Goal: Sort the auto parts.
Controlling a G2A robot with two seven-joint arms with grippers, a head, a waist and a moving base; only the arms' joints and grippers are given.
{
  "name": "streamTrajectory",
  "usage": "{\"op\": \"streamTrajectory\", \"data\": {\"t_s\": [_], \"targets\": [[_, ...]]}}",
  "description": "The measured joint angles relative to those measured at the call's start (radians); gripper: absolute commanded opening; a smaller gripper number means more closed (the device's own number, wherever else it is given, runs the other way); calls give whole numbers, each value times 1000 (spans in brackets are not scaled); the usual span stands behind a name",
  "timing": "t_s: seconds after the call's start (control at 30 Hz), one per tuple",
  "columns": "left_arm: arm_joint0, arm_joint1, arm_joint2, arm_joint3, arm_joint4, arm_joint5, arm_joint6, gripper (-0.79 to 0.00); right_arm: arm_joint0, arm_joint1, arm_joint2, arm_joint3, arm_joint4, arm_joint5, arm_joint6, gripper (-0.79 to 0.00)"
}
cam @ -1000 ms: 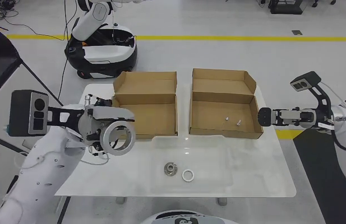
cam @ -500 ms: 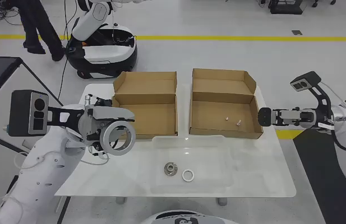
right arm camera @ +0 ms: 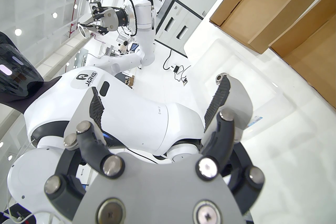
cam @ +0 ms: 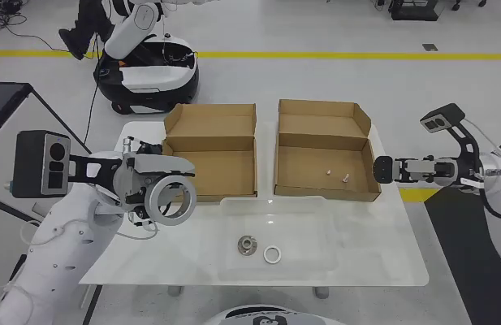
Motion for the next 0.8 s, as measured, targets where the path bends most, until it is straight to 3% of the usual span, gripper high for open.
{"op": "streamTrajectory", "data": {"t_s": [0.4,0.57,0.8], "targets": [[1,0,0,-2,-3,3,-2,-785,0,0,0,0,0,0,0,0],[22,-12,9,-16,-127,41,3,-785,0,0,0,0,0,0,0,0],[32,-30,-3,-18,-214,27,20,-785,0,0,0,0,0,0,0,0]]}}
